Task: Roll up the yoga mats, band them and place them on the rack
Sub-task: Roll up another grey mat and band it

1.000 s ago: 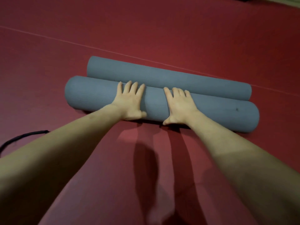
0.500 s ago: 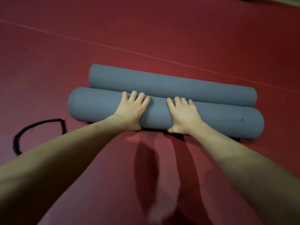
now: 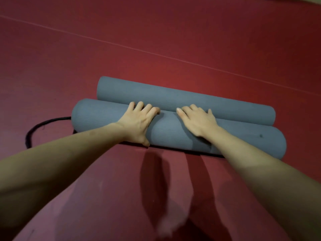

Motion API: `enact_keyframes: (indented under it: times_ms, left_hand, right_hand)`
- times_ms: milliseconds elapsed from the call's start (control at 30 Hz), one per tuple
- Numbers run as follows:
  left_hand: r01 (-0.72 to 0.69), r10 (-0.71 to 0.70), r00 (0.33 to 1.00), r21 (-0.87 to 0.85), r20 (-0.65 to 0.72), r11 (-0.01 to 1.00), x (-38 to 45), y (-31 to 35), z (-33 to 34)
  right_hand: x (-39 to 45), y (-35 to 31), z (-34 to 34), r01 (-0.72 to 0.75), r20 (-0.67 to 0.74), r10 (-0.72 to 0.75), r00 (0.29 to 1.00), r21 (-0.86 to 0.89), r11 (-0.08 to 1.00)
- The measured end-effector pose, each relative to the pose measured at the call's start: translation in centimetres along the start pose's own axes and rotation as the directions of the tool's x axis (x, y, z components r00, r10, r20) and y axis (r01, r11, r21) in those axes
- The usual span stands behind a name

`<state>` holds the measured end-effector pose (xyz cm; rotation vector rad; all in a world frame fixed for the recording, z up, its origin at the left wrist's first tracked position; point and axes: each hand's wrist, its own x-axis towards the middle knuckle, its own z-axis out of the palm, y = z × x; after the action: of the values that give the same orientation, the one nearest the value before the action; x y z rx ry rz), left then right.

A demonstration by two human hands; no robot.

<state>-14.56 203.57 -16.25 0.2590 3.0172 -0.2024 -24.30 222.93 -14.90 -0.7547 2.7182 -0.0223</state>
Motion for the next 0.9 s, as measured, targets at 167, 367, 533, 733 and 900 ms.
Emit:
enact_keyframes:
  times_ms: [167,367,533,733,900]
  left_hand:
    - [0.028,-0.048,0.994,-0.19,-0.101,0.981,0.3,-1.6,0.7]
    - [0.023,-0.066,0.986,-0.268,-0.153,0.963,1.1,-3.2,1.0]
    - [0.147,-0.217,0.953,-0.305,-0.213,0.941,1.9,-1.9,2.4]
    - [0.3,-0.381,0.909,-0.37,-0.169,0.879,4.6,-1.1,1.9]
    - [0.374,-0.403,0.915,-0.371,-0.003,0.85,8.8,-2.7,0.9]
  right_hand:
    - [3.1,-0.3,0.1,-0.122,-0.103,0.12,0.987,-0.017,0.992]
    - [5.6,-0.8,-0.7,-0.299,-0.111,0.315,0.943,0.138,0.944]
    - [6.4,-0.3,-0.1,-0.211,-0.237,0.241,0.941,0.144,0.967]
    - [7.7,-0.1,-0.2,-0.184,-0.227,0.198,0.954,0.081,0.98]
    - [7.7,-0.2,-0.2,-0.139,-0.232,0.145,0.962,0.045,0.989]
